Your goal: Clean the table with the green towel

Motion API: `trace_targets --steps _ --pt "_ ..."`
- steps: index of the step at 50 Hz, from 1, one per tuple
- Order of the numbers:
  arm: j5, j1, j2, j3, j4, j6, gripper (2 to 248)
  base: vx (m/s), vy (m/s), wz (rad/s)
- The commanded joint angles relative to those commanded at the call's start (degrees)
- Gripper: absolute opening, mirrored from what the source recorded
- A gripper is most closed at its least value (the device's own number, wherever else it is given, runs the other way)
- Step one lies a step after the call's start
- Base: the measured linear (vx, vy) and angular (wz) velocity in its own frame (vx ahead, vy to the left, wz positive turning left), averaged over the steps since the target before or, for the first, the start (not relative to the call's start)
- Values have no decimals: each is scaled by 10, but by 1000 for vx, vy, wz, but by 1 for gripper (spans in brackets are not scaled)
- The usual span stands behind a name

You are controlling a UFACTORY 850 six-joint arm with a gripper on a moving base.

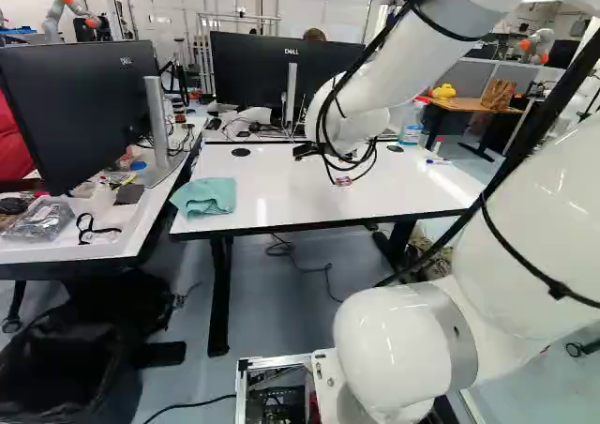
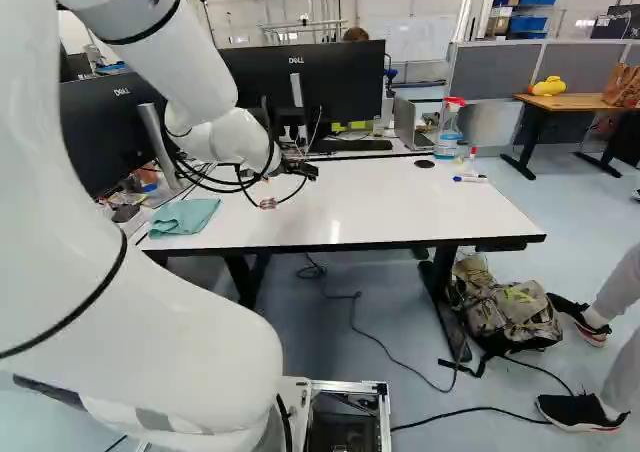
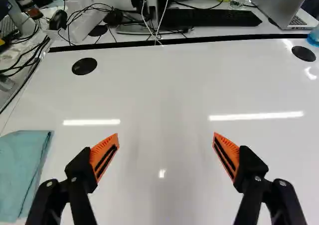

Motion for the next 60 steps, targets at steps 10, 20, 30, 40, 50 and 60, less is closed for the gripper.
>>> trace_targets --steps 10,20,30,40,50,60 --pt "33 -1 5 21 -2 0 247 0 0 0" --pt "72 -3 12 47 -4 0 247 0 0 0" --pt "118 -5 19 76 -6 0 247 0 0 0" --pt "170 -8 28 110 -9 0 247 0 0 0" --pt "222 -10 36 143 -12 0 247 0 0 0" --pt "267 -12 43 173 -14 0 247 0 0 0"
